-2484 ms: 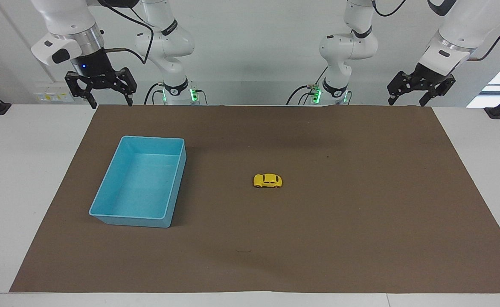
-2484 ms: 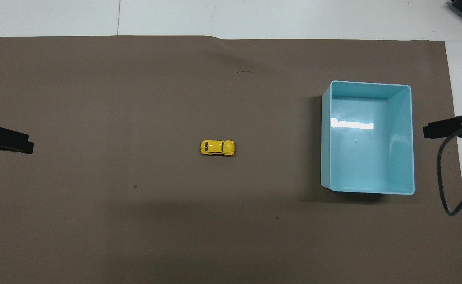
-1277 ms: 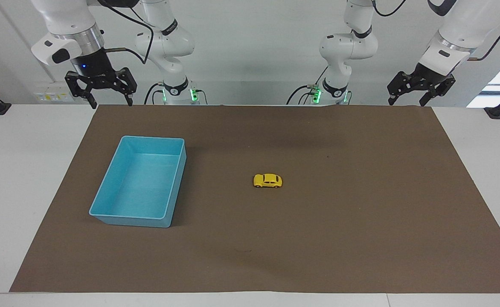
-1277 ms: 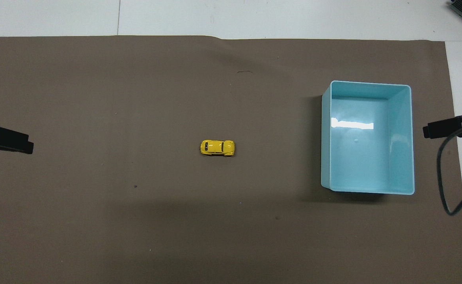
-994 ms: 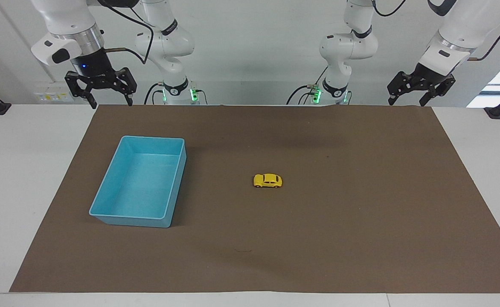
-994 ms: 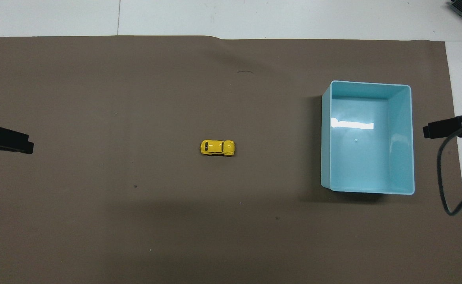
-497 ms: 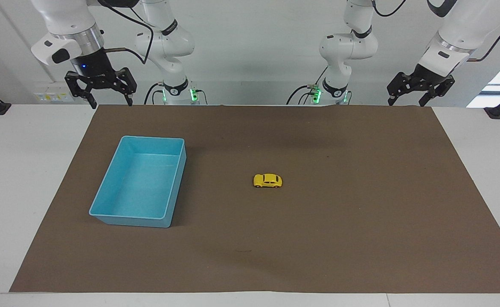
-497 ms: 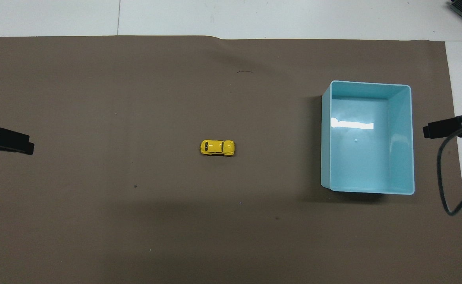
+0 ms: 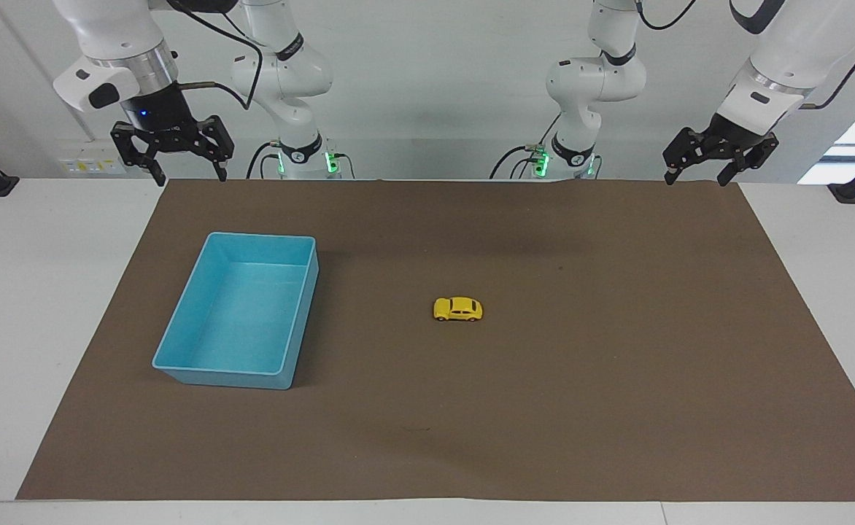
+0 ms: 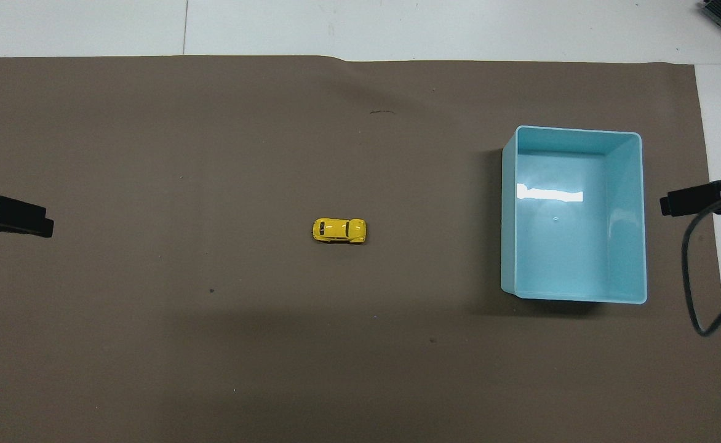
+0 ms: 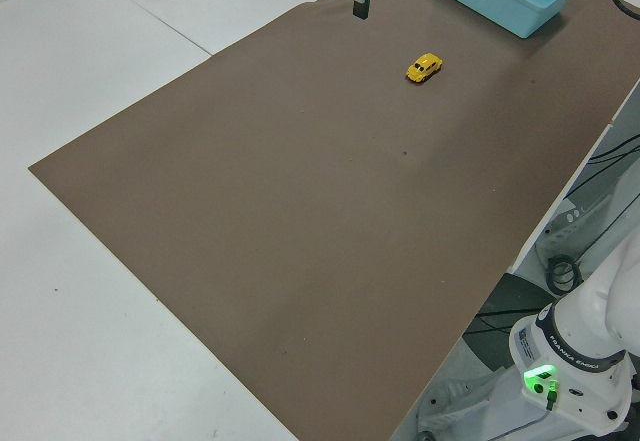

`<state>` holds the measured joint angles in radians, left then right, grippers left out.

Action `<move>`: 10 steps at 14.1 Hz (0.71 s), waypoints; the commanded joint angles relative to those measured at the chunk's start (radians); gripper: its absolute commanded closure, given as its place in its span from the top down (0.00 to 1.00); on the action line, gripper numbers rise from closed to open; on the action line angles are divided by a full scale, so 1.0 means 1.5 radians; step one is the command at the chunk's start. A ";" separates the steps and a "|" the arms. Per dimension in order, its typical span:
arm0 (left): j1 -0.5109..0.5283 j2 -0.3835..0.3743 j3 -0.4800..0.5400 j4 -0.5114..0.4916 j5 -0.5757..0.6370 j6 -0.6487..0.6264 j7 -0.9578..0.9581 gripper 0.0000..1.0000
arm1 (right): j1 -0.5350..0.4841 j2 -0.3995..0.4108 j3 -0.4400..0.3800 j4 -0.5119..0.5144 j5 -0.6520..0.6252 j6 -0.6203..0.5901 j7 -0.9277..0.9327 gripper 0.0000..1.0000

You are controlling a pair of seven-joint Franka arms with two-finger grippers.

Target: Wind up and store yellow beetle car

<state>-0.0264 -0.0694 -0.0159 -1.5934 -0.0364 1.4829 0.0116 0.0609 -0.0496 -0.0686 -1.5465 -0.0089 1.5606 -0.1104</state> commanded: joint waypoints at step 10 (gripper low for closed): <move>-0.013 -0.019 -0.009 -0.048 -0.010 0.024 -0.289 1.00 | -0.002 -0.007 -0.001 -0.004 0.011 -0.001 0.010 1.00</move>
<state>-0.0263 -0.0754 -0.0306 -1.6110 -0.0380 1.4946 -0.3356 0.0608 -0.0496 -0.0686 -1.5465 -0.0089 1.5606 -0.1104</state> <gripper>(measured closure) 0.000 0.000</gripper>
